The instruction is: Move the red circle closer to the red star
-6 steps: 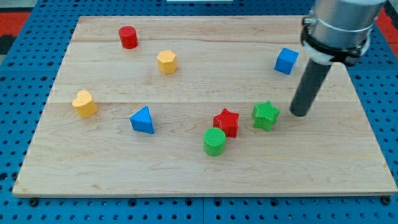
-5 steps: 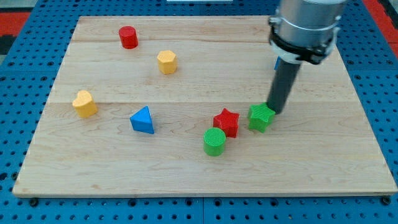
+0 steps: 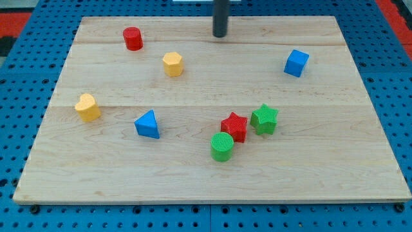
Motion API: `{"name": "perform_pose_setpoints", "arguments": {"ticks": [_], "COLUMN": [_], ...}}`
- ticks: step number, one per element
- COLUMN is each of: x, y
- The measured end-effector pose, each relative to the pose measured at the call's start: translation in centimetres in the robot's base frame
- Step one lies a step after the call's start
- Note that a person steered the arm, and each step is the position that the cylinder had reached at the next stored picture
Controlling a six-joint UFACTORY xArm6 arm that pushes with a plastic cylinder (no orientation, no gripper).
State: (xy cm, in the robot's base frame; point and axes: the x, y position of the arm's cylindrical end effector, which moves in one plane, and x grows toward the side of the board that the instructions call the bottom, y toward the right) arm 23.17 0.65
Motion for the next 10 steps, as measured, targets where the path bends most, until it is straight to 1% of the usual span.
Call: {"name": "perform_pose_setpoints", "arguments": {"ticks": [2, 3, 4, 5, 6, 7, 8, 9, 10], "x": [-2.3, -2.5, 3.2, 5.5, 1.8, 4.0, 9.6, 12.8, 15.0], "y": [-13.8, -18.0, -19.6, -15.1, -14.4, -8.0, -2.2, -2.2, -0.2]}}
